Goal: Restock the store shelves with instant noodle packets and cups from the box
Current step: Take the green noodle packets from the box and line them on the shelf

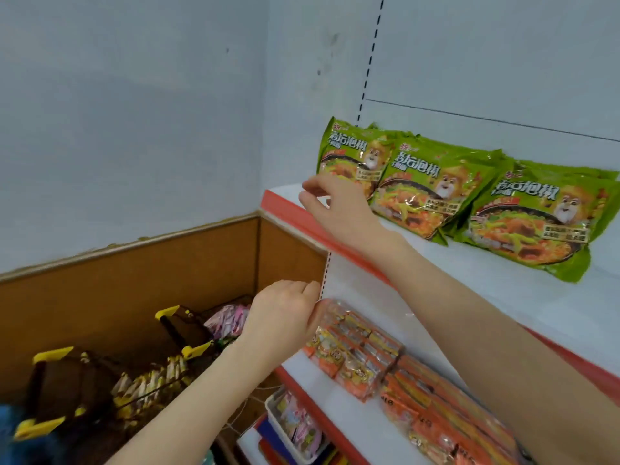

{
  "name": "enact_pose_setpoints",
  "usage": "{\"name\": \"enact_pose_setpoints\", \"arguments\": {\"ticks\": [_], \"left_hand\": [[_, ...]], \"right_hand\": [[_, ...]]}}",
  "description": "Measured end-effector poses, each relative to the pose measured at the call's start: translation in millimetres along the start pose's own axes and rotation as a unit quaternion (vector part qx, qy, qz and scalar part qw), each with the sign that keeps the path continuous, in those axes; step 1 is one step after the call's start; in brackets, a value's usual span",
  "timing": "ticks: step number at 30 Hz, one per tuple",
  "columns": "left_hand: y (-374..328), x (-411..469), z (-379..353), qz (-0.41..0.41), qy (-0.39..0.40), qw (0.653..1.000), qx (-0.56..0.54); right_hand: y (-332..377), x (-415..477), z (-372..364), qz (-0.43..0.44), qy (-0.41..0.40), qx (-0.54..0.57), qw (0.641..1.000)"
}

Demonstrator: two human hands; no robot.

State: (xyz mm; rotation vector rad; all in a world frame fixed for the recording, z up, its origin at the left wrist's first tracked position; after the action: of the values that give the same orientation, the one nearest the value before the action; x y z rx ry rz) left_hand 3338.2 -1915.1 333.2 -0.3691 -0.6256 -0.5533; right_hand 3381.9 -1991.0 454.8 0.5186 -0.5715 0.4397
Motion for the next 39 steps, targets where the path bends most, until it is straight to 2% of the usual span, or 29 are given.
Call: {"name": "enact_pose_setpoints", "arguments": {"ticks": [5, 10, 17, 22, 28, 32, 39], "left_hand": [[57, -69, -17, 0.101, 0.078, 0.988, 0.084], [107, -141, -32, 0.222, 0.123, 0.957, 0.141], [147, -275, -71, 0.404, 0.213, 0.873, 0.171], [152, -364, -109, 0.517, 0.291, 0.796, 0.119], [160, -433, -164, 0.556, 0.396, 0.722, 0.108], [171, -487, -224, 0.550, 0.444, 0.702, 0.092], [204, -596, -354, 0.564, 0.478, 0.672, 0.044]], "right_hand": [[10, -10, -112, 0.007, 0.122, 0.057, 0.991], [12, -40, -219, 0.003, 0.243, 0.124, 0.962], [7, -121, -348, -0.005, 0.387, 0.156, 0.909], [-12, -191, -417, -0.037, 0.478, 0.149, 0.865], [-50, -282, -494, -0.069, 0.546, 0.103, 0.828], [-78, -360, -545, -0.095, 0.592, 0.088, 0.795], [-127, -509, -638, -0.071, 0.660, 0.064, 0.745]]}}
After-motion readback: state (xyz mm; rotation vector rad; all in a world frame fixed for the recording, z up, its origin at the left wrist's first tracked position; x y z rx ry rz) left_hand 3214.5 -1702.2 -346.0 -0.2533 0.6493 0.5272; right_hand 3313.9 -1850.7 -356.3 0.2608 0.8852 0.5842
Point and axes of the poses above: each hand's wrist, its own x-axis towards the middle knuckle, its own z-axis out of the back of the hand, y = z × x, the point moved 6 cm from there along x, towards the middle knuckle, and after that the axes turned 7 degrees about z, right-handed, at the moved point
